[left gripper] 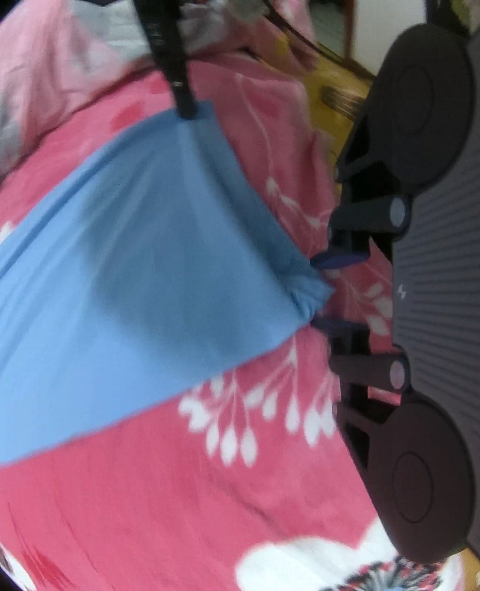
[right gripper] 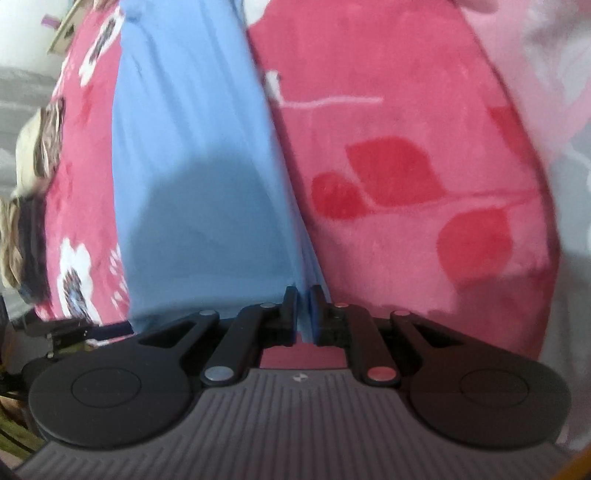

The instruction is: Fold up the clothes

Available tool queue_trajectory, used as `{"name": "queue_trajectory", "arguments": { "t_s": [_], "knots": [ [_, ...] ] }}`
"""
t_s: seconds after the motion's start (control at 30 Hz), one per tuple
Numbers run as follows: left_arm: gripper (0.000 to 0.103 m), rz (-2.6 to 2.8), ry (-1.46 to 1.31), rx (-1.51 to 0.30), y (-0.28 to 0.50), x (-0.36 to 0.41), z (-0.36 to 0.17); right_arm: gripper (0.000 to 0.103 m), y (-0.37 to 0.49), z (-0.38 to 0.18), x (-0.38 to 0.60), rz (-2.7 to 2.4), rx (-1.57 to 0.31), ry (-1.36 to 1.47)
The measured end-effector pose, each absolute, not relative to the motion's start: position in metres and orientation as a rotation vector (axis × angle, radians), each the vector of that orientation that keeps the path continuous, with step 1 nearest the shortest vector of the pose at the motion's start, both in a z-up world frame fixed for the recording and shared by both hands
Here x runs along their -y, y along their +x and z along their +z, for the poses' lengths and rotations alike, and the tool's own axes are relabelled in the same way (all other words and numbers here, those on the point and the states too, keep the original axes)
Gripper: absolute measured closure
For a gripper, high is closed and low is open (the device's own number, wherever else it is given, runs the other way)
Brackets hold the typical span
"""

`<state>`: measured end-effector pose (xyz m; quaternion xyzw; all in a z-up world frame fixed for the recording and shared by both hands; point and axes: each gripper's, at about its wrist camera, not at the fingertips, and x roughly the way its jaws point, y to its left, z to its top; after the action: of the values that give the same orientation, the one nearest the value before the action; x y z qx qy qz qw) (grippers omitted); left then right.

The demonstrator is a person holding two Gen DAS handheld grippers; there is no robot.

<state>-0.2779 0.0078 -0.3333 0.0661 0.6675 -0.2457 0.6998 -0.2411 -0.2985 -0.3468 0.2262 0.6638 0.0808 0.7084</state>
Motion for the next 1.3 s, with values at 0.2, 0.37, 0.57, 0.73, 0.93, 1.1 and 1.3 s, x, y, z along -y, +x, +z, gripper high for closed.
{"name": "queue_trajectory", "arguments": {
  "t_s": [0.2, 0.37, 0.57, 0.73, 0.93, 1.1, 1.3],
  "knots": [
    [0.101, -0.593, 0.165, -1.407, -0.282, -0.022, -0.31, 0.102, -0.242, -0.33, 0.3, 0.255, -1.437, 0.493],
    [0.101, -0.66, 0.27, -1.403, -0.29, -0.026, -0.311, 0.102, -0.24, -0.333, 0.3, 0.28, -1.477, 0.41],
    [0.093, -0.642, 0.29, -1.5, -0.292, -0.03, -0.332, 0.097, -0.234, -0.359, 0.287, 0.237, -1.547, 0.343],
    [0.085, -0.609, 0.316, -1.427, -0.285, -0.055, -0.301, 0.088, -0.233, -0.325, 0.285, 0.233, -1.488, 0.279],
    [0.084, -0.615, 0.329, -1.251, -0.253, -0.023, -0.294, 0.087, -0.206, -0.298, 0.275, 0.355, -1.194, 0.307],
    [0.082, -0.606, 0.365, -1.322, -0.245, 0.0, -0.331, 0.091, -0.22, -0.355, 0.265, 0.407, -1.3, 0.104],
    [0.082, -0.563, 0.305, -1.379, -0.245, -0.011, -0.338, 0.09, -0.182, -0.313, 0.266, 0.396, -1.208, 0.075]
  ]
}}
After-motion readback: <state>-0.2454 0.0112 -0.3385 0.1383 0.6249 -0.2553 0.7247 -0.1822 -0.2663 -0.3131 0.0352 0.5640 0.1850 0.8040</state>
